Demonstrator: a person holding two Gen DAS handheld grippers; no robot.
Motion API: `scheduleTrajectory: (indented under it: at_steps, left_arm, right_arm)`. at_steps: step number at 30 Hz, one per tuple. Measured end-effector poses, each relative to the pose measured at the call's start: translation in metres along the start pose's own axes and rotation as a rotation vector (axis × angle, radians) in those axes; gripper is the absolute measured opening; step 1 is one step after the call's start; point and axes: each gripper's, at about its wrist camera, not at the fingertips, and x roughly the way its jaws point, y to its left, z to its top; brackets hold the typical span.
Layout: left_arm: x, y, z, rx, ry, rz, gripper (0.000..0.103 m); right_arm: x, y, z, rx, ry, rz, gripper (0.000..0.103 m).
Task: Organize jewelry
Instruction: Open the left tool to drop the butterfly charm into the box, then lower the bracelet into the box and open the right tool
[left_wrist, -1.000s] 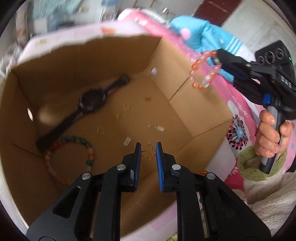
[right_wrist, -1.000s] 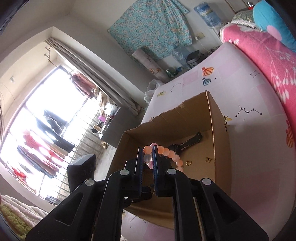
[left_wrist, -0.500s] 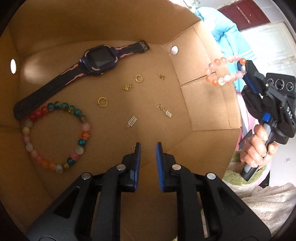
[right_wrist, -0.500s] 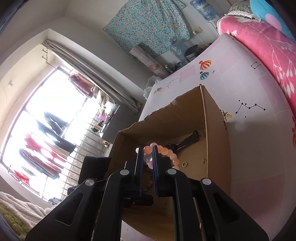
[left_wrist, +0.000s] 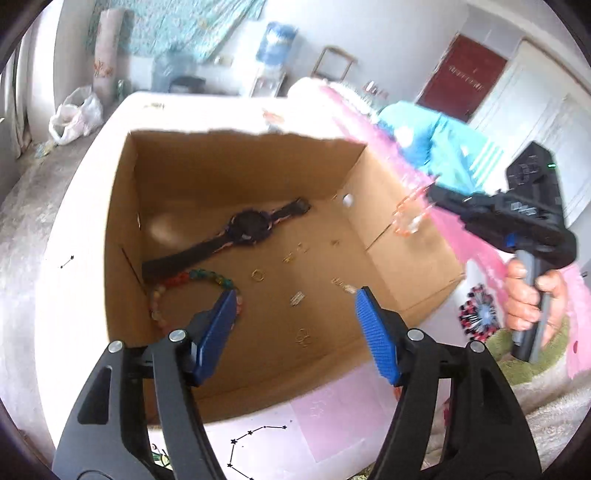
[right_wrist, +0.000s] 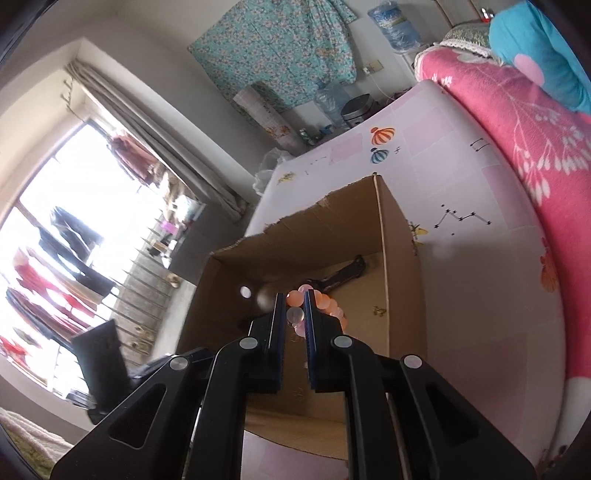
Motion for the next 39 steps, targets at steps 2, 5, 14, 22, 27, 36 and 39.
scheduleTrajectory:
  at_steps: [2, 5, 14, 22, 27, 36, 39]
  left_arm:
    - [-0.006, -0.001, -0.002, 0.015, -0.039, 0.034, 0.069]
    - [-0.018, -0.001, -0.004, 0.041, -0.094, 0.065, 0.070]
    - [-0.048, 0.021, -0.016, 0.000, -0.180, 0.089, 0.071]
    - [-0.051, 0.031, -0.022, -0.034, -0.189, 0.080, 0.071]
    - [-0.053, 0.030, -0.024, -0.030, -0.194, 0.081, 0.071]
    - [-0.052, 0.031, -0.026, -0.025, -0.200, 0.084, 0.071]
    - [-0.051, 0.029, -0.026, -0.015, -0.201, 0.094, 0.071]
  right_arm:
    - [0.004, 0.005, 0.000, -0.037, 0.031, -0.053, 0.010]
    - [0.016, 0.009, -0.002, -0.083, 0.100, -0.116, 0.010]
    - [0.051, 0.017, -0.004, -0.187, 0.266, -0.231, 0.010]
    - [0.079, 0.044, -0.021, -0.255, 0.450, -0.168, 0.010]
    - [0.099, 0.053, -0.038, -0.434, 0.526, -0.369, 0.011]
    - [0.093, 0.049, -0.020, -0.430, 0.487, -0.382, 0.011]
    - [0.093, 0.048, -0.011, -0.394, 0.482, -0.355, 0.011]
